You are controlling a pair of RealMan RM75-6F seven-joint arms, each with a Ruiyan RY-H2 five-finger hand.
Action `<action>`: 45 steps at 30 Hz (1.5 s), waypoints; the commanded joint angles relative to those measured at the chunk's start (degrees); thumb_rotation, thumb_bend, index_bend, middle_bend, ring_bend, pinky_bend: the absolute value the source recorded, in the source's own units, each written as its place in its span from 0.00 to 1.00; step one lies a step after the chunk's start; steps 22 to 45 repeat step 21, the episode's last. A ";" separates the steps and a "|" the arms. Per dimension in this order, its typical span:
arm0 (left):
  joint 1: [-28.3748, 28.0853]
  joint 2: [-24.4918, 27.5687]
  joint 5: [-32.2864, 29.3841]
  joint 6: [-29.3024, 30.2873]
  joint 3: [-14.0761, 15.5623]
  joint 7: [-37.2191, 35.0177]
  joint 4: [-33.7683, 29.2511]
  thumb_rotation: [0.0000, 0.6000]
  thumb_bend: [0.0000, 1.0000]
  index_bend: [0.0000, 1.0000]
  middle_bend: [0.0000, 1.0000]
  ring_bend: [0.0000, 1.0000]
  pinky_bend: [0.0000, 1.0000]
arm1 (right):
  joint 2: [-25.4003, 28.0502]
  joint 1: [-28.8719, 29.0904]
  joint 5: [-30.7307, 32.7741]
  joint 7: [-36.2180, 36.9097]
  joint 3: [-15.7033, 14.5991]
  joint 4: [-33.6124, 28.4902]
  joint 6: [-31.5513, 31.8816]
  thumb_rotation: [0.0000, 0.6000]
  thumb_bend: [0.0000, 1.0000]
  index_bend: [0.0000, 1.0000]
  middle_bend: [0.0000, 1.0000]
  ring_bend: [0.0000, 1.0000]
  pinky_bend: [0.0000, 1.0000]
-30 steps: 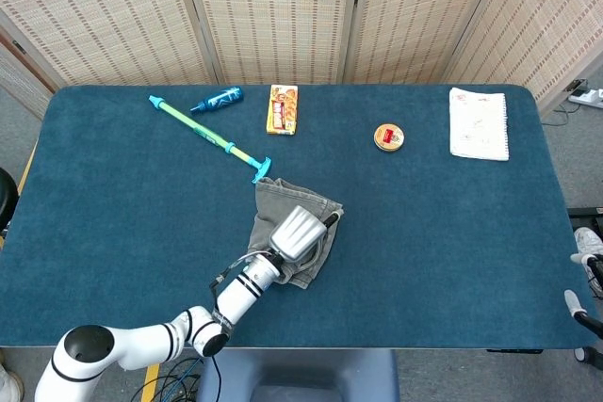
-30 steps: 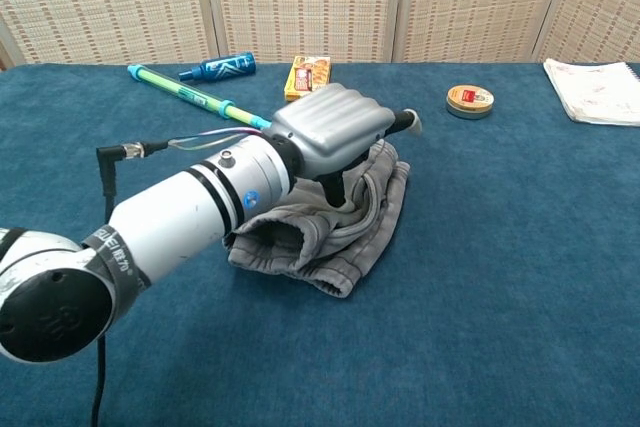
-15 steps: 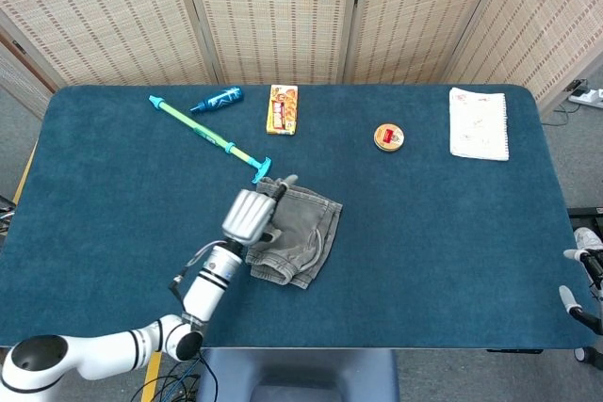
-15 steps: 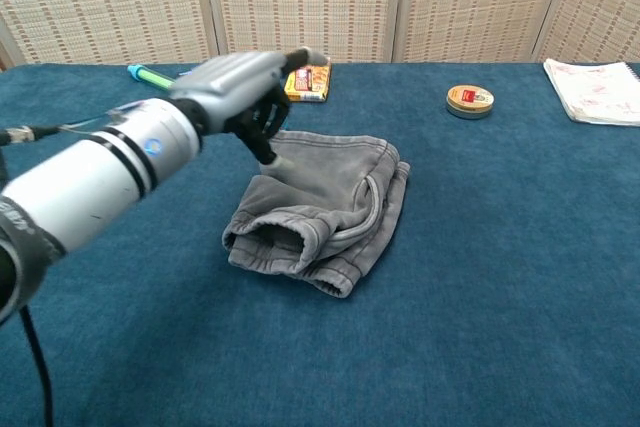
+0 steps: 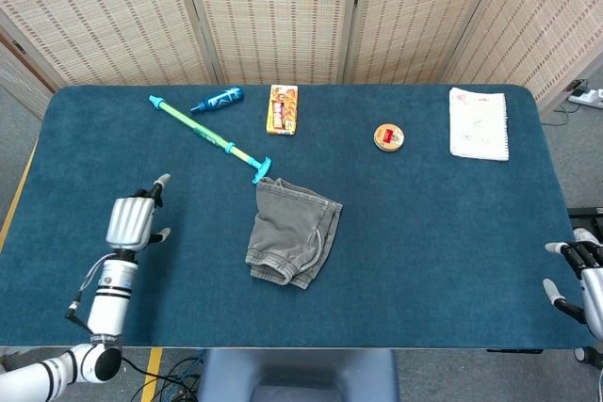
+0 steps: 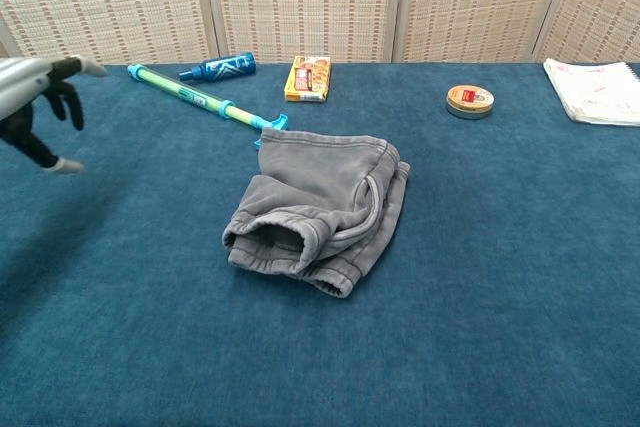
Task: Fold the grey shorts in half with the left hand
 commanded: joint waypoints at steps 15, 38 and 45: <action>14.03 11.20 7.15 11.86 7.47 -7.28 -7.76 1.00 0.08 0.18 0.46 0.38 0.54 | -2.79 3.36 -4.41 4.18 -0.59 4.06 -1.13 1.00 0.31 0.30 0.35 0.30 0.27; 18.35 14.12 9.58 16.21 9.27 -8.20 -11.37 1.00 0.08 0.18 0.46 0.38 0.54 | -3.21 3.34 -3.74 4.64 -1.18 4.38 -1.92 1.00 0.31 0.30 0.35 0.30 0.27; 18.35 14.12 9.58 16.21 9.27 -8.20 -11.37 1.00 0.08 0.18 0.46 0.38 0.54 | -3.21 3.34 -3.74 4.64 -1.18 4.38 -1.92 1.00 0.31 0.30 0.35 0.30 0.27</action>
